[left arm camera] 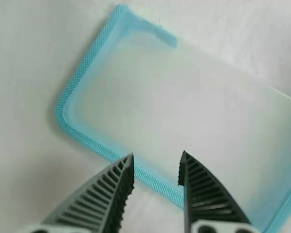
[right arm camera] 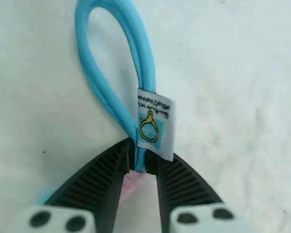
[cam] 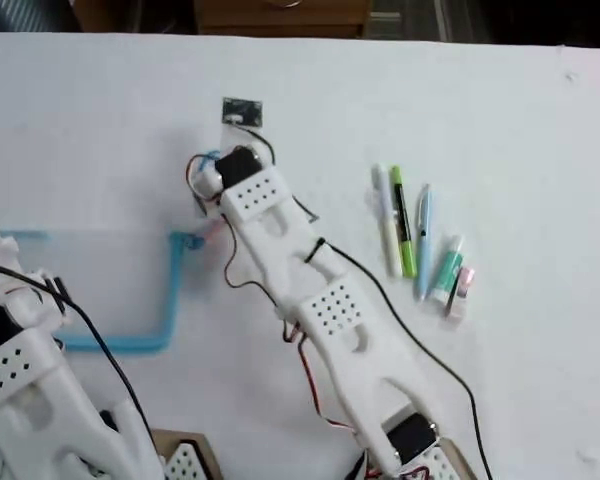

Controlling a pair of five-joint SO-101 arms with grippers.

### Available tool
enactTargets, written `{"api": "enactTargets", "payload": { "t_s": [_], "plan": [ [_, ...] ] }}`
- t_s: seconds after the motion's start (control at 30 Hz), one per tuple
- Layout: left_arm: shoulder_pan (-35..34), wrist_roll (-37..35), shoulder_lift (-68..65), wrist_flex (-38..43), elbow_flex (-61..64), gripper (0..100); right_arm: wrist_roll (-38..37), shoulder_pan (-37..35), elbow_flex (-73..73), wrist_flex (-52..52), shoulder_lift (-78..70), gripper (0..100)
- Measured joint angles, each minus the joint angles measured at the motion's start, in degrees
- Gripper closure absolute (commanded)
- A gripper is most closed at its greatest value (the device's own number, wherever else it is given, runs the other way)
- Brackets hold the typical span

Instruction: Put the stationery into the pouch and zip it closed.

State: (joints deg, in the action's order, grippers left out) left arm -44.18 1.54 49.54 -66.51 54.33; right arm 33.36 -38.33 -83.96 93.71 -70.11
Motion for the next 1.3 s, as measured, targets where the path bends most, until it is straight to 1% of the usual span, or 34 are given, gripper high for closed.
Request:
{"api": "enactTargets", "payload": {
  "t_s": [0.1, 0.23, 0.4, 0.5, 0.6, 0.83, 0.9, 1.03, 1.17, 1.3],
  "plan": [
    [0.00, 0.00, 0.00, 0.00, 0.00, 83, -2.29, 0.00, -4.22, 0.44, 3.69, 98.2],
    [0.00, 0.00, 0.00, 0.00, 0.00, 83, -5.36, -0.35, -7.74, -0.09, 12.75, 98.2],
    [0.00, 0.00, 0.00, -3.43, -4.84, 83, -7.30, -0.53, -8.00, -1.05, 27.25, 98.3],
    [0.00, 0.00, 0.00, -6.51, -10.55, 83, -7.30, -0.70, -4.75, -1.58, 37.10, 98.3],
    [0.00, 0.00, 0.00, -10.64, -18.11, 83, -8.00, -1.93, 1.14, -4.31, 46.68, 98.3],
    [0.00, 0.00, 0.00, -22.07, -39.38, 83, -12.92, -9.76, 14.15, -7.91, 65.67, 98.3],
    [0.00, 0.00, 0.00, -25.14, -45.27, 83, -13.27, -11.16, 16.35, -8.70, 68.31, 98.3],
    [0.00, -0.35, 0.79, -29.27, -54.59, 82, -13.27, -11.34, 19.78, -9.32, 70.42, 98.3],
    [0.00, -2.90, 1.23, -30.33, -55.74, 82, -13.36, -11.43, 25.93, -6.51, 70.42, 98.2],
    [0.00, -4.48, 0.70, -30.42, -52.92, 82, -13.27, -11.43, 33.32, -5.98, 69.89, 98.2]
  ]
}}
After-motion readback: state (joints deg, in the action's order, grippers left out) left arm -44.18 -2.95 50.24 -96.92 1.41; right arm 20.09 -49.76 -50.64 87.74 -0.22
